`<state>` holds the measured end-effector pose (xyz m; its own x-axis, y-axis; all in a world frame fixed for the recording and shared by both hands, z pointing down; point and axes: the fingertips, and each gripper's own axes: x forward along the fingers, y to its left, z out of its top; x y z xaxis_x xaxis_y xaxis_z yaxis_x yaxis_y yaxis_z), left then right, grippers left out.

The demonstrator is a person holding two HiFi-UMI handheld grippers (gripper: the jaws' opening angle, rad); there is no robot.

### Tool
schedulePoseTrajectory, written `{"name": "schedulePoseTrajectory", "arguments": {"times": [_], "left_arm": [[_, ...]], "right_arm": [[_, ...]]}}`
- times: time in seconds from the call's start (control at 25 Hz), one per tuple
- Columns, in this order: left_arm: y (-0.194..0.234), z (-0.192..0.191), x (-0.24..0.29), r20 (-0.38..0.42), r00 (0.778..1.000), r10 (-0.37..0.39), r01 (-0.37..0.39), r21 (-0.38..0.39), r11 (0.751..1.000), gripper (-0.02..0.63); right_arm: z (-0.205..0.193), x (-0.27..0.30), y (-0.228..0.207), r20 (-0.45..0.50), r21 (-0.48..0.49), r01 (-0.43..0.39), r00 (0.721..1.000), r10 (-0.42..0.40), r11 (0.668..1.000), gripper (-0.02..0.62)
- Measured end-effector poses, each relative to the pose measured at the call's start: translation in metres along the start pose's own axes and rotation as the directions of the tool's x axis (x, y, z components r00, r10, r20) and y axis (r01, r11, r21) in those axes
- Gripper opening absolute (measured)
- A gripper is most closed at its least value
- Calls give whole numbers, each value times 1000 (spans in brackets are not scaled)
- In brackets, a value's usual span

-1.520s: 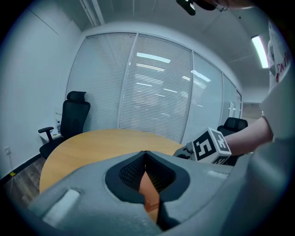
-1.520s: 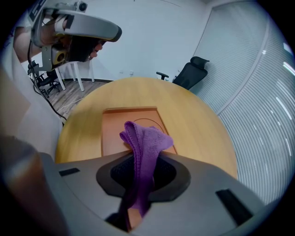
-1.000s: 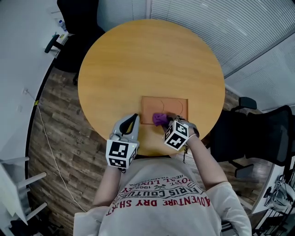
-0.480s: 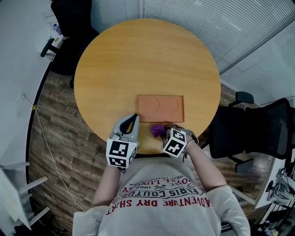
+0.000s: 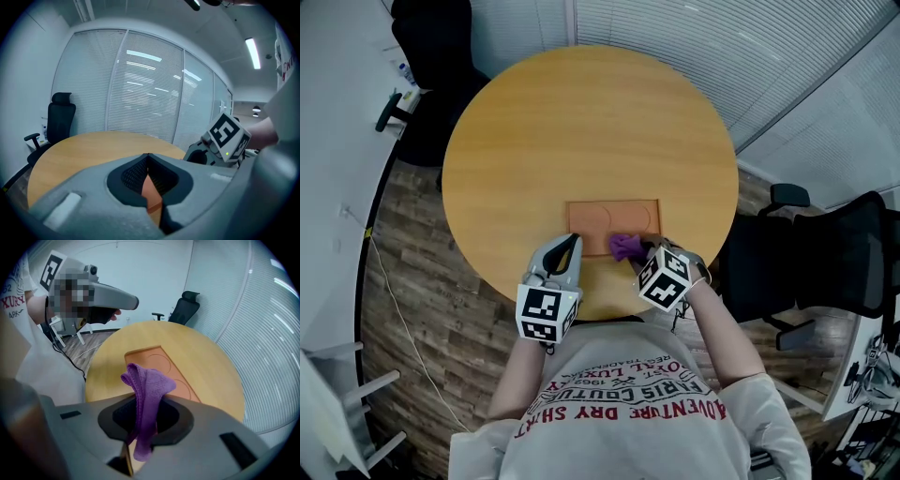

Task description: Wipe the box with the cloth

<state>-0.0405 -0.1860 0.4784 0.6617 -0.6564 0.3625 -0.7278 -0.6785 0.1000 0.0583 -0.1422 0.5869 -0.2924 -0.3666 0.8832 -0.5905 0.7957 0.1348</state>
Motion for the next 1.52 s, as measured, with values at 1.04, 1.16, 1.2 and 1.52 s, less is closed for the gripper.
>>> {"name": "schedulePoseTrajectory", "arguments": {"times": [1.04, 1.16, 1.2, 1.52], "left_arm": [[3, 5, 34, -35, 998, 56, -59, -81, 995, 9], [0, 4, 36, -36, 998, 51, -54, -81, 995, 9], [0, 4, 36, -37, 998, 51, -54, -81, 995, 9], [-6, 4, 29, -44, 998, 48, -50, -47, 998, 9]], "right_arm": [[-23, 45, -127, 45, -21, 212, 977, -211, 977, 81], [-23, 48, -125, 65, -31, 237, 970, -234, 971, 83], [-23, 48, -124, 70, -35, 245, 968, -242, 969, 83], [-27, 46, -112, 52, -71, 260, 965, -257, 963, 81]]}}
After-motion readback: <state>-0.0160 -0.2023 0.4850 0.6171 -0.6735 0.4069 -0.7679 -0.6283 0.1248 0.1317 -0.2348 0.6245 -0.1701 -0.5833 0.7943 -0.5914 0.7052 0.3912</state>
